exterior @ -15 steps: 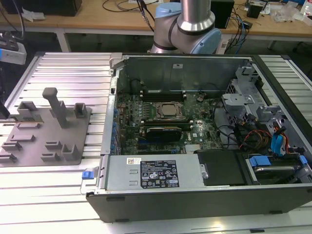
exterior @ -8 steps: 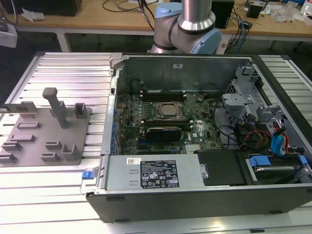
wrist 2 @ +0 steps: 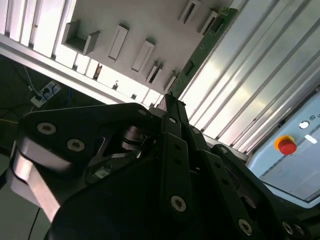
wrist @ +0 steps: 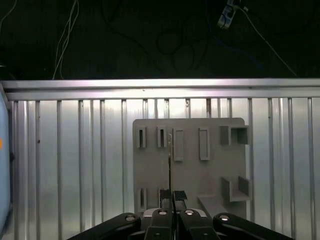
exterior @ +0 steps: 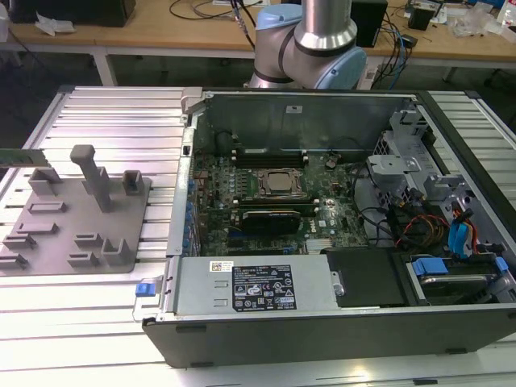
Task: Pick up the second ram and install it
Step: 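Pick up the second ram and move it above second insertion slot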
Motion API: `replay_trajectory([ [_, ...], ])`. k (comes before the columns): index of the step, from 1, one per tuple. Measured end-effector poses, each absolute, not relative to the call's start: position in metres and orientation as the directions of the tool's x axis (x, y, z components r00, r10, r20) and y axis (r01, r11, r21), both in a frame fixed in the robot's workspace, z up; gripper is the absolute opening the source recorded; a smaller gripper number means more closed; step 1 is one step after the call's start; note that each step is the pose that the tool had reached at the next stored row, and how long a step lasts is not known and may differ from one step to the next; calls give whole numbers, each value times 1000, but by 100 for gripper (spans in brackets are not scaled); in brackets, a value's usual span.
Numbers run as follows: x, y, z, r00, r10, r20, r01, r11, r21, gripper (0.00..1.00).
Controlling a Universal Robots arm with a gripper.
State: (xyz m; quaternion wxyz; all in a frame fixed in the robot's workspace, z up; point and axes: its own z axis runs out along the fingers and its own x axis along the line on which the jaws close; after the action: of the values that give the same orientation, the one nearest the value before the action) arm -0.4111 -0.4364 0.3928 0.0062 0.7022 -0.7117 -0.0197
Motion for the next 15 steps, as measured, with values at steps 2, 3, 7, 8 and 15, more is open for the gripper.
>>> replay_trajectory([
  [2,-411,-436,399,-14,-1000,-19,-999,13,37,9],
  [3,-411,-436,401,-14,-1000,-19,-999,13,37,9],
  [7,-411,-436,413,-14,-1000,-19,-999,13,37,9],
  [8,-411,-436,413,-14,-1000,-19,-999,13,37,9],
  [15,-393,-436,413,-14,-1000,-19,-999,13,37,9],
])
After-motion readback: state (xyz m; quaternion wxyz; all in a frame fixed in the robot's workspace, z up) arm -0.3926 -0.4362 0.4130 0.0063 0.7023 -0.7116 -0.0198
